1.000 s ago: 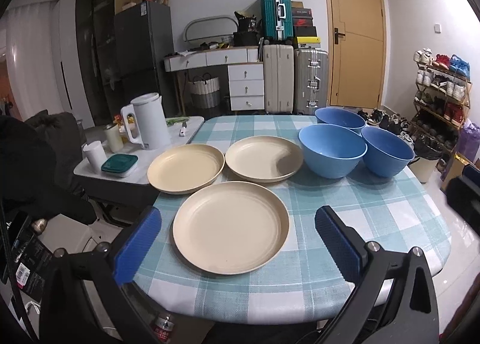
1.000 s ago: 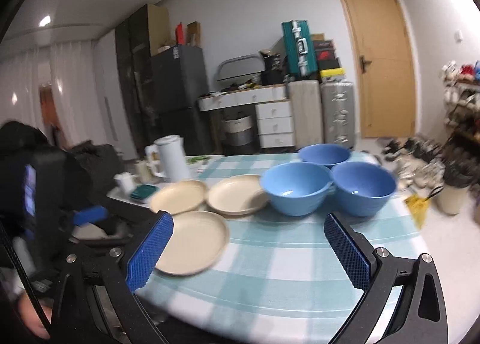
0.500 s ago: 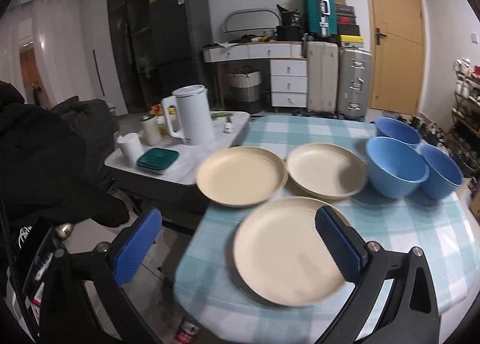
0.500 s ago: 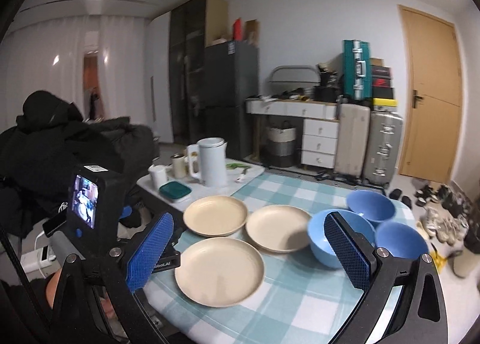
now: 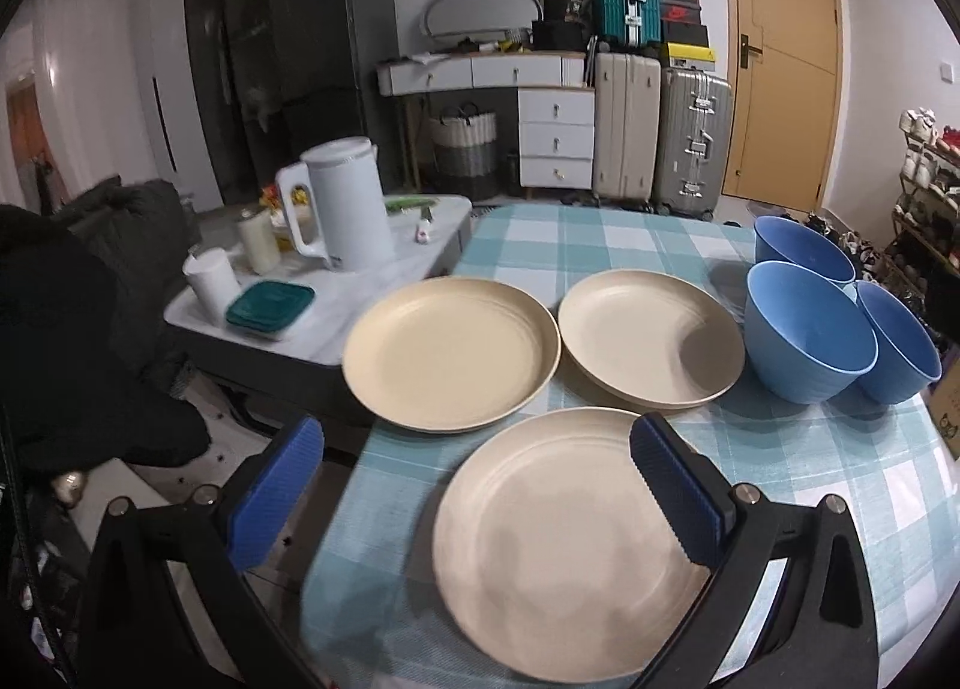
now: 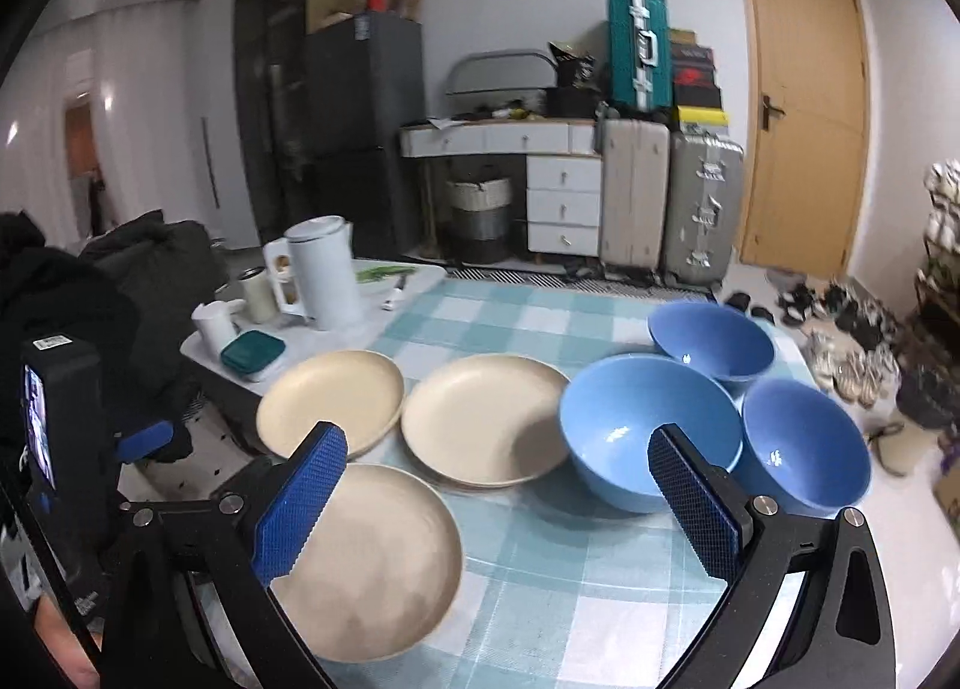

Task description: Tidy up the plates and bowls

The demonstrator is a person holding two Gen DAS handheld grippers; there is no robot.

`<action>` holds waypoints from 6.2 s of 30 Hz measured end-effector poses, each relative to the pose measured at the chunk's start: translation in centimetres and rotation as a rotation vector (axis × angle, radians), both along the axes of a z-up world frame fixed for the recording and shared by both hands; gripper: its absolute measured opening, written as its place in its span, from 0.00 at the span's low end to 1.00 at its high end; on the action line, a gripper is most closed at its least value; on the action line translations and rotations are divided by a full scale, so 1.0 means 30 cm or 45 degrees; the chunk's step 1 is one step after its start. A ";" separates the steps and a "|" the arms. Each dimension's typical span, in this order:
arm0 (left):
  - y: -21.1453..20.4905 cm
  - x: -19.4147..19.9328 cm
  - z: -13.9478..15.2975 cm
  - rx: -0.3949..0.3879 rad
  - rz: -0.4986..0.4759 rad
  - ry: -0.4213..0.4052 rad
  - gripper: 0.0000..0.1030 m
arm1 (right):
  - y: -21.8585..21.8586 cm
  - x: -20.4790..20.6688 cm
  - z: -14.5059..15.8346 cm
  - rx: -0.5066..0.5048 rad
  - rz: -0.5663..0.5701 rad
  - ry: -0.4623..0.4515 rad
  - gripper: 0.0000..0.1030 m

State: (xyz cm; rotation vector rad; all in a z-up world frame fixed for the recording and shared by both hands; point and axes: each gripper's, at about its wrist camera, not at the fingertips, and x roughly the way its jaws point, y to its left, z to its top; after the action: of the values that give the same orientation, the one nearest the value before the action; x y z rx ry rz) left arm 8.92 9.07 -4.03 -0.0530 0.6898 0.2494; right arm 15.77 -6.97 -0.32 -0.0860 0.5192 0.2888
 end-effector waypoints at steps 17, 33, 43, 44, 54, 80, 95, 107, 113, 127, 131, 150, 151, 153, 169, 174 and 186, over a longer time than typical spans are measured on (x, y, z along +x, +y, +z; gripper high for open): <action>0.154 0.197 -0.038 -0.018 0.102 0.097 1.00 | 0.243 0.286 0.176 -0.084 0.281 0.023 1.00; 0.503 0.402 -0.235 -0.297 0.263 0.287 1.00 | 0.650 0.873 -0.182 -0.293 0.438 0.544 0.99; 0.598 0.451 -0.345 -0.506 0.280 0.355 0.99 | 0.761 1.009 -0.396 -0.425 0.476 0.737 0.82; 0.605 0.456 -0.353 -0.513 0.284 0.358 0.99 | 0.764 1.017 -0.409 -0.425 0.474 0.749 0.82; 0.627 0.462 -0.389 -0.564 0.269 0.365 0.93 | 0.790 1.076 -0.485 -0.417 0.486 0.821 0.77; 0.637 0.460 -0.406 -0.621 0.222 0.354 0.45 | 0.750 1.081 -0.533 -0.315 0.449 0.882 0.28; 0.631 0.452 -0.382 -0.683 0.172 0.387 0.19 | 0.741 1.025 -0.493 -0.263 0.431 0.877 0.20; 0.622 0.461 -0.340 -0.684 0.170 0.407 0.19 | 0.718 1.023 -0.450 -0.225 0.376 0.885 0.20; 0.624 0.467 -0.359 -0.680 0.174 0.427 0.19 | 0.730 1.030 -0.476 -0.233 0.385 0.906 0.20; 0.629 0.408 -0.390 -0.695 0.199 0.428 0.21 | 0.707 1.002 -0.528 -0.154 0.453 1.002 0.20; 0.628 0.395 -0.387 -0.689 0.196 0.435 0.21 | 0.690 0.981 -0.534 -0.105 0.457 1.023 0.20; 0.602 0.389 -0.296 -0.668 0.167 0.433 0.21 | 0.657 0.932 -0.442 -0.062 0.356 0.980 0.15; 0.597 0.384 -0.287 -0.664 0.164 0.429 0.21 | 0.652 0.924 -0.434 -0.063 0.358 0.976 0.15; 0.589 0.379 -0.275 -0.653 0.160 0.426 0.21 | 0.635 0.908 -0.418 -0.069 0.353 0.966 0.15; 0.438 0.229 -0.158 -0.626 0.073 0.395 0.21 | 0.412 0.644 -0.276 -0.001 0.319 0.891 0.15; 0.370 0.167 -0.175 -0.613 0.048 0.428 0.24 | 0.319 0.530 -0.287 0.027 0.276 0.881 0.15; 0.232 0.046 -0.185 -0.488 -0.013 0.450 0.24 | 0.181 0.342 -0.373 0.055 0.238 0.888 0.15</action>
State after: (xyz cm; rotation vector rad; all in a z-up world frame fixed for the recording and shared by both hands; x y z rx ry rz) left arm 10.31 16.02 -9.58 -0.3782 1.0832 0.1137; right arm 26.02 -1.55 -11.50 0.0121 1.2000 0.5160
